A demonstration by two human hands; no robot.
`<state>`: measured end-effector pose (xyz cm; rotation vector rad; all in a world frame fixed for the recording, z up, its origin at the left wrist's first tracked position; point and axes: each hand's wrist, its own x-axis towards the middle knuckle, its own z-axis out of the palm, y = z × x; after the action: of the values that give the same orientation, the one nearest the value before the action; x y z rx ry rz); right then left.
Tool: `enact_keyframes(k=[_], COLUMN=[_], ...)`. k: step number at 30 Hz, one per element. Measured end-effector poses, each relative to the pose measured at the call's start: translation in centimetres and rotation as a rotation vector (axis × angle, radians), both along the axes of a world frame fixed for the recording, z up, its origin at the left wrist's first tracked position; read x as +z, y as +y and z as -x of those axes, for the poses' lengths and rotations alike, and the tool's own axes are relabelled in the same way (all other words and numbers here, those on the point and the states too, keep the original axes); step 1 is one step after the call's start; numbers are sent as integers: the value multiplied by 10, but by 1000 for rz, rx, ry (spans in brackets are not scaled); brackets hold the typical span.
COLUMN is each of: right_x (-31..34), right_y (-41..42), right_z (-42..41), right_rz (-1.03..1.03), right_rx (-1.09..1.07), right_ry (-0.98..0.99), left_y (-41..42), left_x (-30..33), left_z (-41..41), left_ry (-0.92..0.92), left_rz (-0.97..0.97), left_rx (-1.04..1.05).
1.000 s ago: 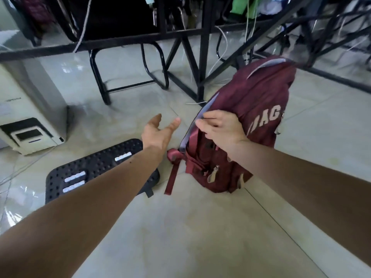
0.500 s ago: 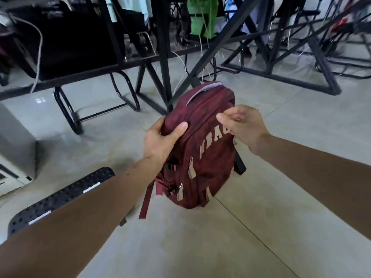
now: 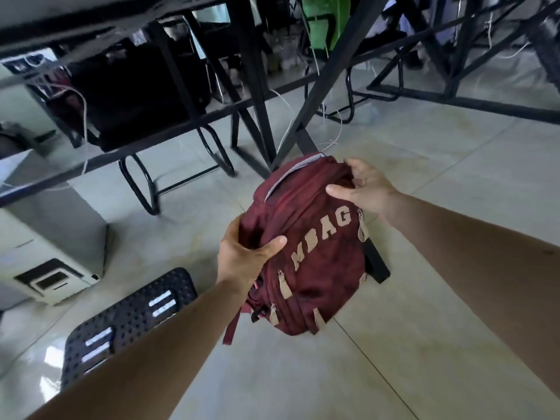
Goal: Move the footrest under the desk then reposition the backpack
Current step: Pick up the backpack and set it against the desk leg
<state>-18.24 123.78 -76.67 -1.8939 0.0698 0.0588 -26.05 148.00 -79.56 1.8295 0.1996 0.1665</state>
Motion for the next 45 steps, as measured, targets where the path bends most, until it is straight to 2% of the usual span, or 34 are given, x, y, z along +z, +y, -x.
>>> enact_keyframes(k=[5,7,14,19,24,29,35,45], right_x=[-7,0,0,9,22,47,67,108], right_y=[-8,-8,-17,-33,-58,-103,-166,-255], right_z=[-23,-21,-12,17,44,77,108,109], right_rz=[200,280,260,30,-53,-49,-24,6], right_rx=[69,95,66,151,112,68,76,27], right_ry=[-38,-28,-43,-28,-24,42,139,192], left_y=[-1,0,0,-10,-30,-64,-118,-208], left_x=[1,5,17,30,61,88,104,130], left_z=[-7,-9,-7,7,19,33,51,51], left_ry=[21,38,103,148,203,251,307,374], left_rz=[-167,-170,-134,-60,-41,-74,-25,80], left_rx=[115,134,215,277,240,185,138,106])
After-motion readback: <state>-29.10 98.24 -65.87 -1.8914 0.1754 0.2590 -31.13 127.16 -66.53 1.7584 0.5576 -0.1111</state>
